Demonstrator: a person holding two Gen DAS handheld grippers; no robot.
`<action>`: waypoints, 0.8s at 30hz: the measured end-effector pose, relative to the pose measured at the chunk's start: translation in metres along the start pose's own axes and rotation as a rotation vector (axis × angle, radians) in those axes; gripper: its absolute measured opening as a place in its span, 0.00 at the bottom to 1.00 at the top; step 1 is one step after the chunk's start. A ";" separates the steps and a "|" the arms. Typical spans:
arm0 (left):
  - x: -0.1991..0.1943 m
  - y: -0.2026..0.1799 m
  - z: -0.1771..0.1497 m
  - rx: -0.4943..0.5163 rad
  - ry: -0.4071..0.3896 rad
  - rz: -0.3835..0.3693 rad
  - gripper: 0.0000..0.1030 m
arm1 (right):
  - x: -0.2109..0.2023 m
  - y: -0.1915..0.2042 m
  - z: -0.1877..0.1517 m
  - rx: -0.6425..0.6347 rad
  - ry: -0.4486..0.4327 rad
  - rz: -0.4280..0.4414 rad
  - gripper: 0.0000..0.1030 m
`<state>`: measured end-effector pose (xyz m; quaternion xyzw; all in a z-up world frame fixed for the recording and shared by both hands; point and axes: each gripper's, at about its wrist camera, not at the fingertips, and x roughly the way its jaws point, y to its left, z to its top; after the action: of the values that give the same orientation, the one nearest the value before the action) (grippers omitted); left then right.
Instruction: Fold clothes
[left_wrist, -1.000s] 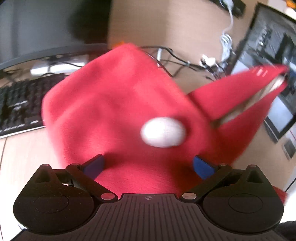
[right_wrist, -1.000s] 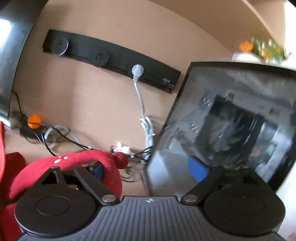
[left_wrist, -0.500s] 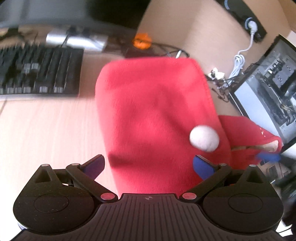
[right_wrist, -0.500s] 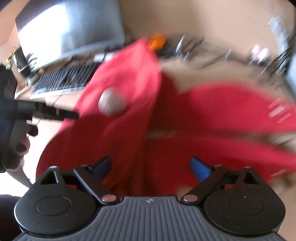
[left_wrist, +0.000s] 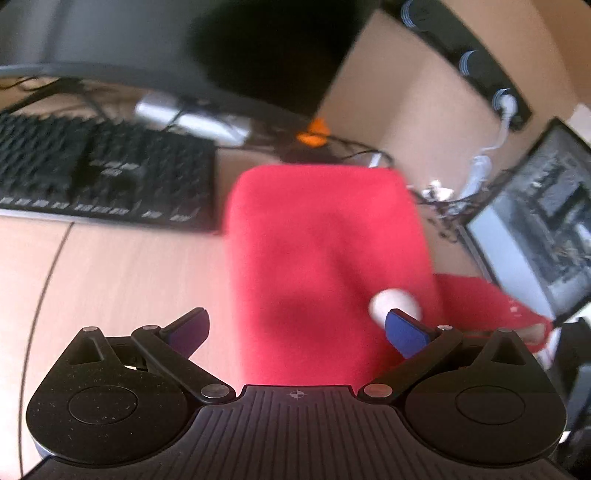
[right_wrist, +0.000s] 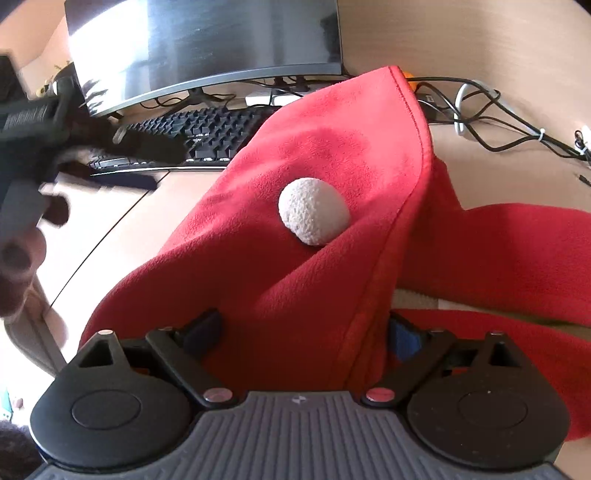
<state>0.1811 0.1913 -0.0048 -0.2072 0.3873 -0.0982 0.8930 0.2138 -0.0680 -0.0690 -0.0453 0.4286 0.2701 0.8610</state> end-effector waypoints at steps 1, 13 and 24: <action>0.003 -0.005 0.006 0.024 0.000 -0.025 1.00 | -0.007 -0.002 -0.001 -0.009 -0.002 -0.006 0.92; 0.134 -0.116 0.087 0.323 0.012 -0.099 1.00 | -0.058 -0.012 -0.046 -0.028 0.000 -0.129 0.96; 0.200 -0.098 0.082 0.287 0.149 0.000 1.00 | -0.082 -0.017 -0.058 -0.047 -0.033 -0.153 0.98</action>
<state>0.3760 0.0608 -0.0408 -0.0696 0.4345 -0.1674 0.8822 0.1408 -0.1355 -0.0459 -0.0936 0.4033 0.2143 0.8847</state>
